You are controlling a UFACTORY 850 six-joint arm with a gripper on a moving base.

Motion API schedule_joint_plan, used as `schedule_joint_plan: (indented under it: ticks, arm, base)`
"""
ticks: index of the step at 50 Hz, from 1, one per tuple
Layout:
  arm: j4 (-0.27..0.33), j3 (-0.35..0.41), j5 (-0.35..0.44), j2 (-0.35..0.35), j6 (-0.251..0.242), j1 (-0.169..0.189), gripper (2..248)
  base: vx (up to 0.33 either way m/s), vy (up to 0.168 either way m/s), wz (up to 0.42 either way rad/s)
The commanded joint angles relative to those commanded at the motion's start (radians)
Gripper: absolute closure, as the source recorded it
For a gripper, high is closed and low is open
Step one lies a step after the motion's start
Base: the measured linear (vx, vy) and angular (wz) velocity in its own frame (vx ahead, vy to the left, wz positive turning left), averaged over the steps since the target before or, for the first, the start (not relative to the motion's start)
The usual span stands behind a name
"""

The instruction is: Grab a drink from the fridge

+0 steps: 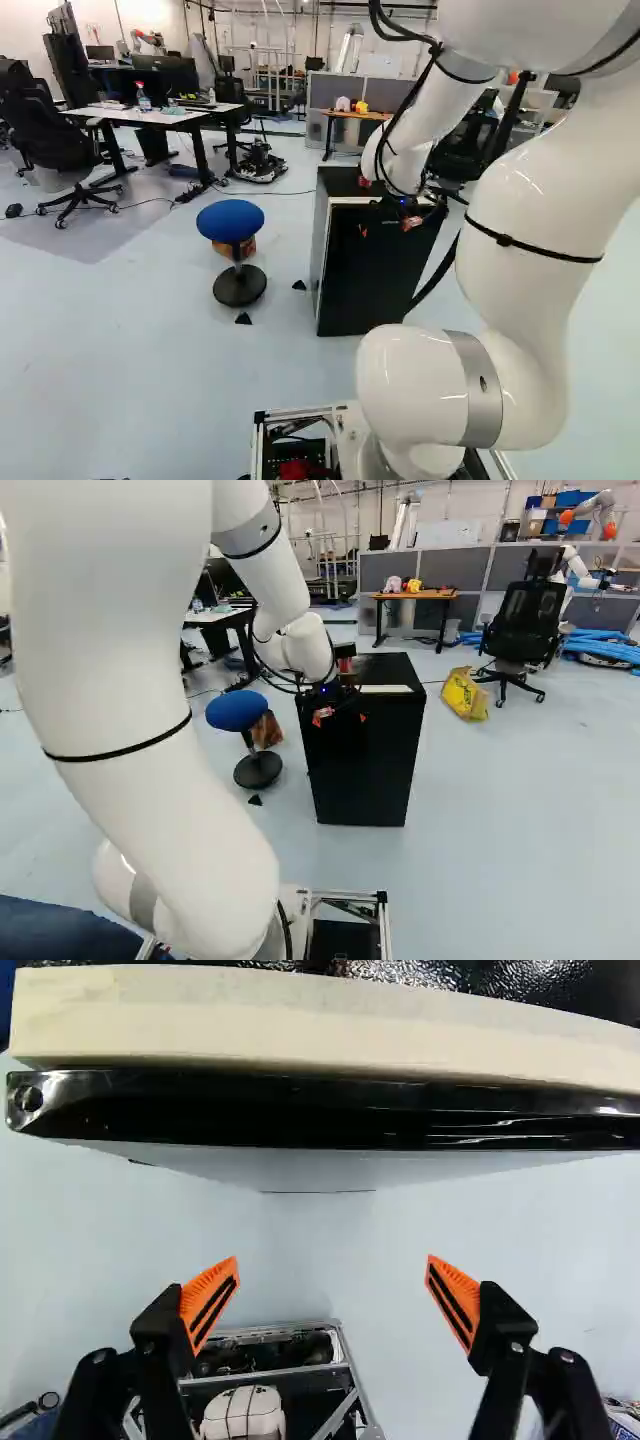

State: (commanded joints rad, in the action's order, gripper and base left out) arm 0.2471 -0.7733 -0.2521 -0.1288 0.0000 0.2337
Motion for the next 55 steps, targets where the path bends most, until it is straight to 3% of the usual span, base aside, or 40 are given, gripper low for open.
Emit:
schedule_joint_plan:
  ticks: [33, 55]
  arm:
    - [0.0, 0.126, 0.227, 0.117, 0.0, -0.015, 3]
    - [0.0, 0.155, 0.389, 0.145, 0.0, -0.026, 3]
  base:
    - [0.0, 0.0, 0.0]
    - [0.0, 0.0, 0.0]
